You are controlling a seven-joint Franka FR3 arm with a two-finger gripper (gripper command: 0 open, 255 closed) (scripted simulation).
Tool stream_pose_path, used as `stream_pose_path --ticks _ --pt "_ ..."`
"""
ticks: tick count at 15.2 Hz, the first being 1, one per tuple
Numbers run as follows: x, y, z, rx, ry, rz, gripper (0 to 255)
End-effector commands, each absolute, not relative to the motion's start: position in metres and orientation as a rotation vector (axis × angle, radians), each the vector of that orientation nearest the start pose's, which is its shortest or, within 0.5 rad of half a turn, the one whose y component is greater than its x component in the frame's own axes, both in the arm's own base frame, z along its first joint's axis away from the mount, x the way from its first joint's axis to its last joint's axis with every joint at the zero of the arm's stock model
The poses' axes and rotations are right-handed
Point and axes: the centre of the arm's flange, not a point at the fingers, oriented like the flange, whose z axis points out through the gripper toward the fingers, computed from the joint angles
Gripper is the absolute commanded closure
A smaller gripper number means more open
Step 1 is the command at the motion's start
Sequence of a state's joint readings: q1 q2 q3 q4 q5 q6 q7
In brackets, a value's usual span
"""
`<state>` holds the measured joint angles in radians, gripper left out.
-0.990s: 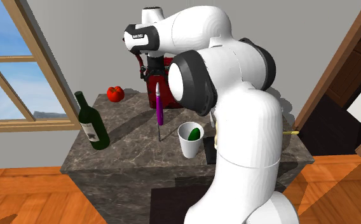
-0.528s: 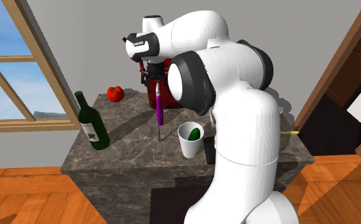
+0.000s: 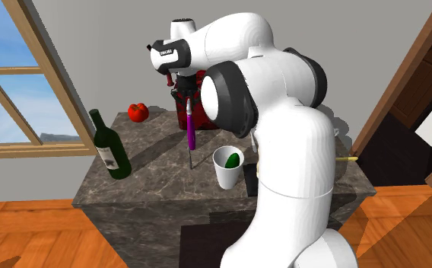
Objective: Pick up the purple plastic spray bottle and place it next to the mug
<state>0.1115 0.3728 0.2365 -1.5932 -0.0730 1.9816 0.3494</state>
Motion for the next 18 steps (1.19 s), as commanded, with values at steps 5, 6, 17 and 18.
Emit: stream_pose_path --ticks 5,6,17,18 --pt "0.635 0.206 0.426 -3.116 -0.016 -0.029 255" --pt "0.635 0.206 0.426 -3.116 -0.016 -0.029 255" --pt "0.635 0.206 0.478 -3.116 -0.016 -0.029 255" --pt "0.635 0.206 0.484 -3.116 -0.016 -0.029 255"
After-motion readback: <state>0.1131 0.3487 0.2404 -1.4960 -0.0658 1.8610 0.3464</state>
